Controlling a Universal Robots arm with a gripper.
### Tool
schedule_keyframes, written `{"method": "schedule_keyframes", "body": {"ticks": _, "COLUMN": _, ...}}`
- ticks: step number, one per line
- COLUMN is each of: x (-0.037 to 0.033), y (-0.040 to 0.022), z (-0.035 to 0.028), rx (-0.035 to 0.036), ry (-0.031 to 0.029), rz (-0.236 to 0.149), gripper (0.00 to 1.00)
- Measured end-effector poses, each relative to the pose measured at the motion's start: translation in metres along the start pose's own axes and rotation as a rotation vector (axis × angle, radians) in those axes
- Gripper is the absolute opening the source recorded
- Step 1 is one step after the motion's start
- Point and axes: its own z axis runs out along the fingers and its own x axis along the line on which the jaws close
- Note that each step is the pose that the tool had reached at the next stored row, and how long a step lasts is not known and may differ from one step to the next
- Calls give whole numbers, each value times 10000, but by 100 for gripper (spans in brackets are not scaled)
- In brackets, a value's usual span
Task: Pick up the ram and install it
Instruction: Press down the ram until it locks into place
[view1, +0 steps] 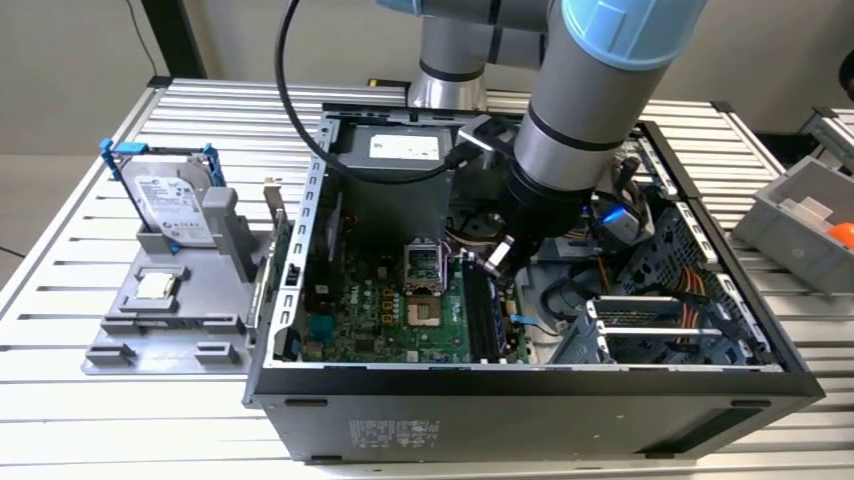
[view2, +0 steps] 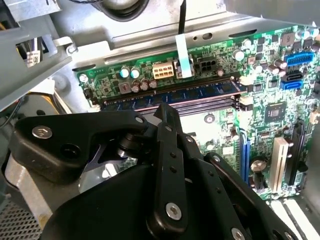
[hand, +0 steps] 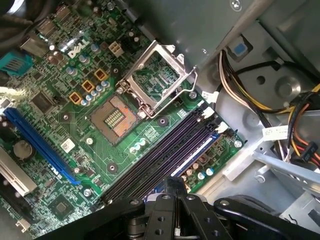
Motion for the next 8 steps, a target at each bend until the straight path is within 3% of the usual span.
{"method": "schedule_keyframes", "body": {"ticks": 8, "x": -9, "y": 3, "z": 0, "rx": 4, "ry": 37, "rz": -690, "gripper": 0}}
